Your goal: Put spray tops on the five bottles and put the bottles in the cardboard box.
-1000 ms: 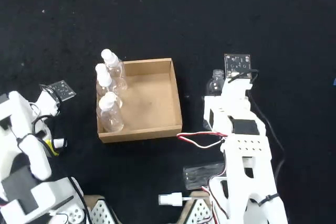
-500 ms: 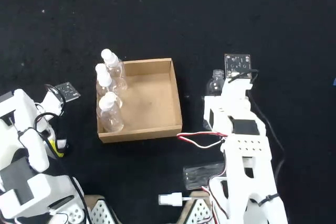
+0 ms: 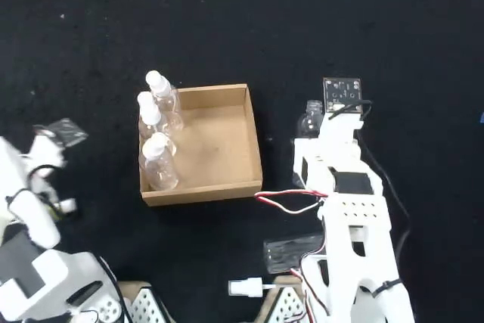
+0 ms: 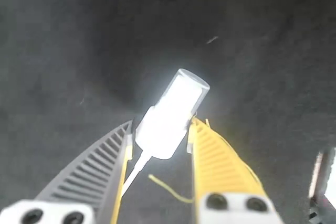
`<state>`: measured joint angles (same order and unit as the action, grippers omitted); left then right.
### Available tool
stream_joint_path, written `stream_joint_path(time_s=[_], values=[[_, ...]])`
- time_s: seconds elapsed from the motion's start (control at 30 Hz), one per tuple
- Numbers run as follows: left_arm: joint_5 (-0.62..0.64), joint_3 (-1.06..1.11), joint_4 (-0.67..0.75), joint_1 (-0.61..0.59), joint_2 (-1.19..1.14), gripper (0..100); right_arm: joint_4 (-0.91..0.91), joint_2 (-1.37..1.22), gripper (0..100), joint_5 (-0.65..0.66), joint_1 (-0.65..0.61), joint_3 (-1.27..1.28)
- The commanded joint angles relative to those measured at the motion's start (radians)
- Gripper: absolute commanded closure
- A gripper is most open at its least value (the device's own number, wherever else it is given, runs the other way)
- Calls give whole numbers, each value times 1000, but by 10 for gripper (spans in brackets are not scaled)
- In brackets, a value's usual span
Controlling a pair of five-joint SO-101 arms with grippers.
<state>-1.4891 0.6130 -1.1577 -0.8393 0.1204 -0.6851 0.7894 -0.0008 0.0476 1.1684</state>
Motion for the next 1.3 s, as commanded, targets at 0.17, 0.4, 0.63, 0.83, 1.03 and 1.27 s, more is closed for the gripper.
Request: stream_joint_path(time_s=[0.17,0.4,0.63,0.83,1.03,1.27], values=[[603,-84,5,-216,-8,853,25,51,988,-2,-14,-4],[368,-102,2,-219,-80,654,18,51,988,-2,-12,-2],[104,-151,5,-219,-97,700,20,51,988,-2,-12,-2],[-12,-117,5,-220,-97,700,20,51,988,-2,-11,-2],[-12,-97,5,-188,-100,700,20,51,988,-2,-11,-2],[-18,-36,5,-165,-94,701,18,51,988,-2,-9,-2]])
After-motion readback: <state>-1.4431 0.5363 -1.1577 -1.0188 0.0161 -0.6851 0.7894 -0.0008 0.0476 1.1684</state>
